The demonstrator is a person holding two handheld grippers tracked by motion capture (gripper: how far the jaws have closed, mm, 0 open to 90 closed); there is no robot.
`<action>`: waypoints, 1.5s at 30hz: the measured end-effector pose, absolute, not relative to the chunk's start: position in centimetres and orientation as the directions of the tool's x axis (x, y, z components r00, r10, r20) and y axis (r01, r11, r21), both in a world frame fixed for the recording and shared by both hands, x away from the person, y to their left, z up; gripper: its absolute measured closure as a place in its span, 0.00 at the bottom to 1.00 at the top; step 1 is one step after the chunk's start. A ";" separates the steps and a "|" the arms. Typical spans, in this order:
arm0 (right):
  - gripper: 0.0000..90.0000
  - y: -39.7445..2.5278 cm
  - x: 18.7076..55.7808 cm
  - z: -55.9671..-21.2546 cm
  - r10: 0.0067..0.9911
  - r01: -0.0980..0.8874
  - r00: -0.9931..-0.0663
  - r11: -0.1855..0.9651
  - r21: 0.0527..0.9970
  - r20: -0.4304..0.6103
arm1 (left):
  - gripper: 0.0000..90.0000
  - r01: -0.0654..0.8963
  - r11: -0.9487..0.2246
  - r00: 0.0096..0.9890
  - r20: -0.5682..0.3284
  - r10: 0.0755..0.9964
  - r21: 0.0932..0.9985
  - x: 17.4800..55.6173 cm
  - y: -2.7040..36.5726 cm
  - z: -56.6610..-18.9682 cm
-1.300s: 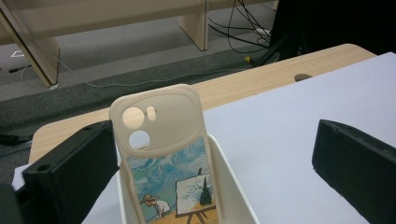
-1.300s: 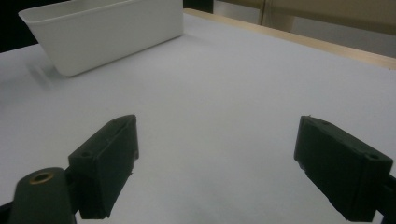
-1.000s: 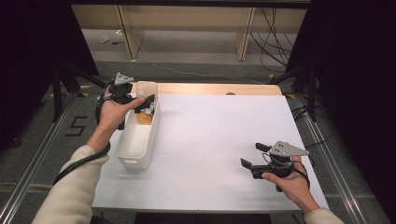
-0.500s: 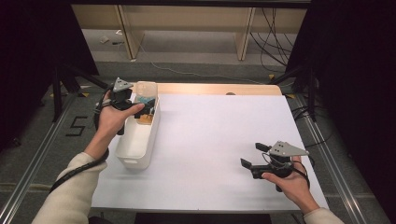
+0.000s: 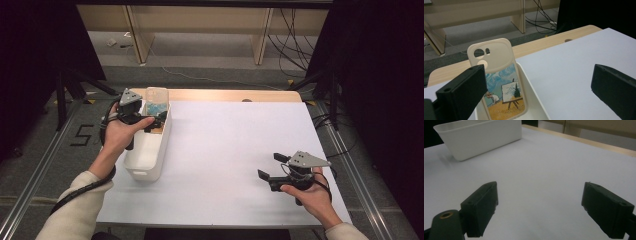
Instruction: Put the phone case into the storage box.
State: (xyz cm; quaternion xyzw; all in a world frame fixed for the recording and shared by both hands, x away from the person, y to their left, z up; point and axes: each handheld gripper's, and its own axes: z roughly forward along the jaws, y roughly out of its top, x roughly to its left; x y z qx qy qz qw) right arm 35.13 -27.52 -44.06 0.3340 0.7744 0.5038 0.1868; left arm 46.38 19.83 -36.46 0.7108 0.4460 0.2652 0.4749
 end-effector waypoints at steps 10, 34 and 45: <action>0.16 -27.6 35.2 -44.1 0.708 0.332 -0.704 0.269 0.904 0.048 | 0.00 0.370 -0.137 0.478 -0.061 0.876 0.919 44.7 20.0 -37.3; 0.16 -27.7 35.3 -44.0 0.713 0.333 -0.700 0.265 0.905 0.048 | 0.00 0.341 -0.122 0.527 -0.082 0.846 0.932 41.1 19.4 -39.2; 0.16 -27.7 35.3 -44.0 0.712 0.330 -0.700 0.265 0.906 0.047 | 0.00 0.320 -0.132 0.554 -0.072 0.830 0.938 39.6 19.1 -39.8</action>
